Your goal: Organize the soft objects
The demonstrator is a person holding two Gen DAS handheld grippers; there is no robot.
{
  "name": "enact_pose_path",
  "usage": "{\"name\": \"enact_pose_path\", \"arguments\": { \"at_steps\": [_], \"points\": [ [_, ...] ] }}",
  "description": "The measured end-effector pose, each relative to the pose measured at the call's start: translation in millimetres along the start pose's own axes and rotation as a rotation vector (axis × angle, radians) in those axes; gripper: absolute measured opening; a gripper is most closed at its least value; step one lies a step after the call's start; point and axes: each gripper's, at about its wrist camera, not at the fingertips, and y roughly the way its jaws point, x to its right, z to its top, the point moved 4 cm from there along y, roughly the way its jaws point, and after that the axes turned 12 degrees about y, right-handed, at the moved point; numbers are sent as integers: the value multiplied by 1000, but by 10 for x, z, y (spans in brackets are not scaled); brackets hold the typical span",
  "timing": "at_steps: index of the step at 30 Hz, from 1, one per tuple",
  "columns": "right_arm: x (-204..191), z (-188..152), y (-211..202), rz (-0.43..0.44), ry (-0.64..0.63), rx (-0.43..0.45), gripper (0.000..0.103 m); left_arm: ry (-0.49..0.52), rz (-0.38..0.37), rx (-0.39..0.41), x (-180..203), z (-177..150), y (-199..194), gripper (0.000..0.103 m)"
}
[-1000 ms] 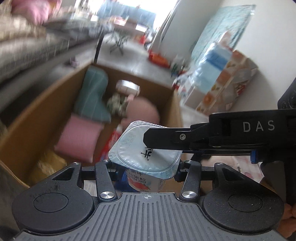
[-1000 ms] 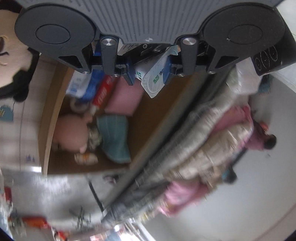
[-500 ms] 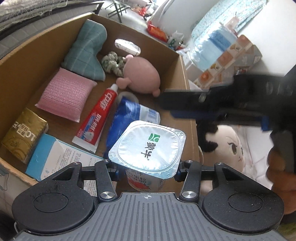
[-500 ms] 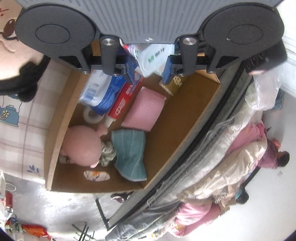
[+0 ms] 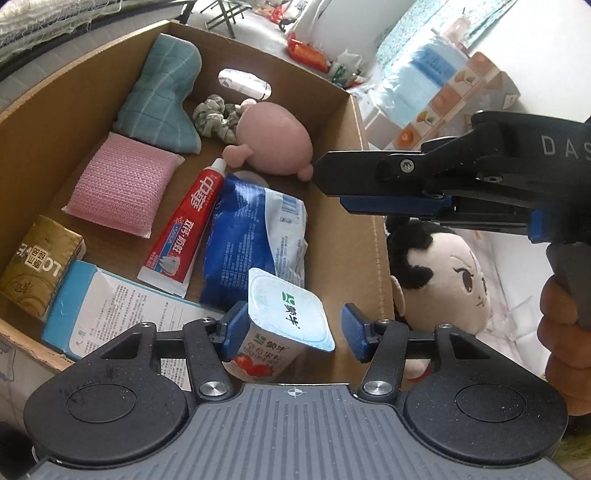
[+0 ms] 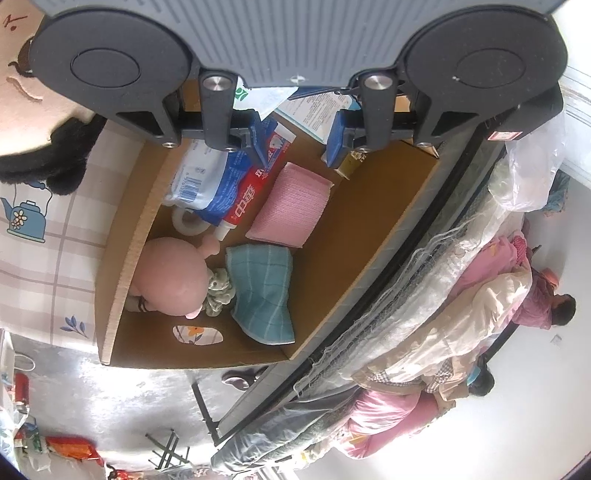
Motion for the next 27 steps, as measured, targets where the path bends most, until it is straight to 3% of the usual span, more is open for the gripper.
{"name": "enact_pose_path", "arguments": {
  "at_steps": [8,13,16,20,23,24,25,27],
  "points": [
    [-36,-13,-44,-12,-13,20,38,-12,1,48,-31,2,-168,58],
    [-94,-1,-49,-20,-23,26,38,1,44,118,-76,35,-377,61],
    [-145,-4,-60,-12,-26,30,38,24,81,169,-92,61,-516,66],
    [-222,-59,-148,0,-42,63,38,64,144,228,-105,92,-679,81],
    [-294,-152,-329,-6,-80,133,50,92,180,265,-99,102,-805,94],
    [-309,-193,-409,-12,-94,162,60,101,188,278,-94,103,-848,99],
    [-322,-240,-498,-17,-105,196,69,114,200,293,-83,104,-900,100],
    [-333,-338,-679,-30,-123,257,75,145,220,316,-42,99,-996,103]
  ]
}}
